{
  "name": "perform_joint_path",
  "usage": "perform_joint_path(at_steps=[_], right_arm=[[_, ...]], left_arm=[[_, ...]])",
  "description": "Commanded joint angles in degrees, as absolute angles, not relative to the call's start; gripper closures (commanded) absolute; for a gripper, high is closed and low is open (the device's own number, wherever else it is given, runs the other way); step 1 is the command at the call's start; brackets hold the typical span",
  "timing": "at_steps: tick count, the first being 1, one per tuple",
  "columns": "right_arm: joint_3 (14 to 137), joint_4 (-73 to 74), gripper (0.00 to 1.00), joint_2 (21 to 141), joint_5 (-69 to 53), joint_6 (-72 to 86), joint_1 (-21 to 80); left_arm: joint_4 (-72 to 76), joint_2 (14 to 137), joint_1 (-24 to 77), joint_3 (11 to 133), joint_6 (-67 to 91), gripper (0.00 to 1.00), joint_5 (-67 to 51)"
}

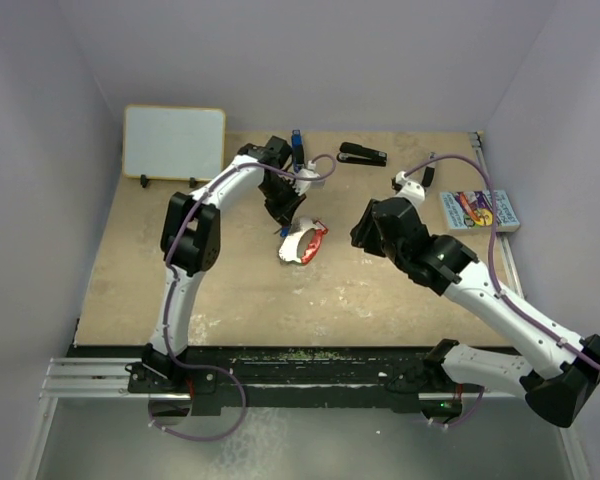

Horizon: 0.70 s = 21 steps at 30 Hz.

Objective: Put the keys on the keyring

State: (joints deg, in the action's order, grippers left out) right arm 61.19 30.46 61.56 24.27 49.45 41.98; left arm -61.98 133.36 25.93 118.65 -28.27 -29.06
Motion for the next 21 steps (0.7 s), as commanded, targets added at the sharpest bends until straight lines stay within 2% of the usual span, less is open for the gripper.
perform_joint_path(at_steps=[1, 4, 6, 8, 12, 13, 14, 15, 16, 17, 18, 19, 21], right_arm=[[60.24, 28.86, 0.52, 60.52, 24.96, 48.34, 41.82], [59.86, 28.40, 0.47, 60.33, 24.98, 47.28, 41.83], [59.51, 28.14, 0.40, 60.10, 24.91, 46.61, 41.81], [59.24, 28.04, 0.34, 60.02, 24.91, 45.92, 41.83], [59.78, 29.70, 0.33, 61.09, 25.63, 43.41, 41.79], [60.10, 30.53, 0.22, 61.68, 26.37, 43.14, 41.82], [60.70, 31.24, 0.01, 62.59, 27.24, 42.70, 41.79], [61.44, 32.18, 0.00, 63.67, 28.71, 42.39, 41.79], [62.41, 33.46, 0.00, 65.14, 30.79, 42.69, 41.80], [64.19, 36.74, 0.00, 67.46, 33.48, 45.28, 41.79], [65.41, 38.81, 0.00, 69.15, 35.41, 46.21, 41.83], [66.41, 40.00, 0.00, 70.98, 37.23, 46.96, 41.79], [69.08, 43.15, 0.00, 74.77, 40.74, 47.47, 41.83]], left_arm=[[-55.67, 125.19, 25.69, 113.28, -32.09, 0.90, -20.64], [-53.45, 122.86, 25.73, 110.85, -33.38, 0.86, -16.00], [-53.29, 121.98, 25.67, 110.53, -34.04, 0.79, -12.69], [-53.53, 121.17, 25.66, 110.36, -34.54, 0.75, -9.93], [-51.49, 118.05, 25.69, 108.01, -34.74, 0.66, -4.99], [-50.54, 116.96, 25.67, 107.07, -34.43, 0.63, -3.86], [-49.89, 115.45, 25.68, 106.37, -34.21, 0.60, -2.87], [-49.21, 114.29, 25.69, 105.67, -33.81, 0.57, -1.86], [-48.25, 112.96, 25.55, 104.83, -33.04, 0.52, -0.62], [-47.13, 111.56, 25.41, 103.63, -31.44, 0.42, 0.32], [-45.82, 109.80, 25.01, 102.51, -30.58, 0.26, 0.81], [-44.50, 107.89, 24.42, 101.25, -28.78, 0.05, 0.62], [-40.50, 103.42, 23.76, 97.97, -25.91, 0.02, 2.01]])
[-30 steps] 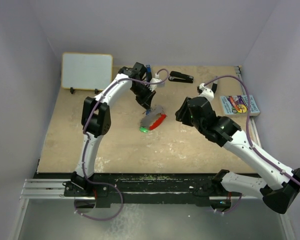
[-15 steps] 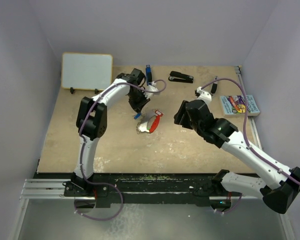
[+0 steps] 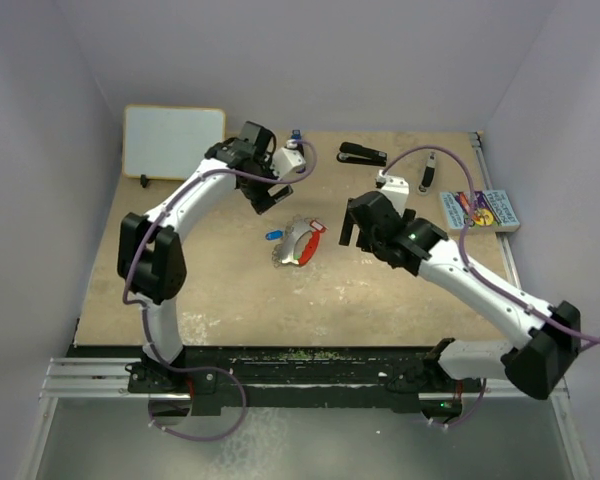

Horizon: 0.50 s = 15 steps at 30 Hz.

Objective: Put the keys on the keyring

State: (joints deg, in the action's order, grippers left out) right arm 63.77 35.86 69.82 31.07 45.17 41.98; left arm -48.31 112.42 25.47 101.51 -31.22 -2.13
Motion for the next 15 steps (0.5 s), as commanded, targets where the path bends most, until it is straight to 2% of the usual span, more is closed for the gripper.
perform_joint_path(at_steps=[1, 7, 15], right_arm=[[69.76, 44.05, 0.00, 76.21, 41.73, 47.44, 41.84], [69.88, 41.37, 0.00, 77.71, 42.54, 43.11, 41.85], [61.36, 30.69, 0.00, 66.92, 36.00, 39.98, 41.88]], left_arm=[[-39.04, 101.64, 23.52, 96.54, -25.35, 0.02, 2.35], [-33.17, 93.14, 23.29, 90.06, -22.49, 0.02, 4.17], [-29.77, 86.08, 23.30, 81.77, -17.92, 0.02, 5.53]])
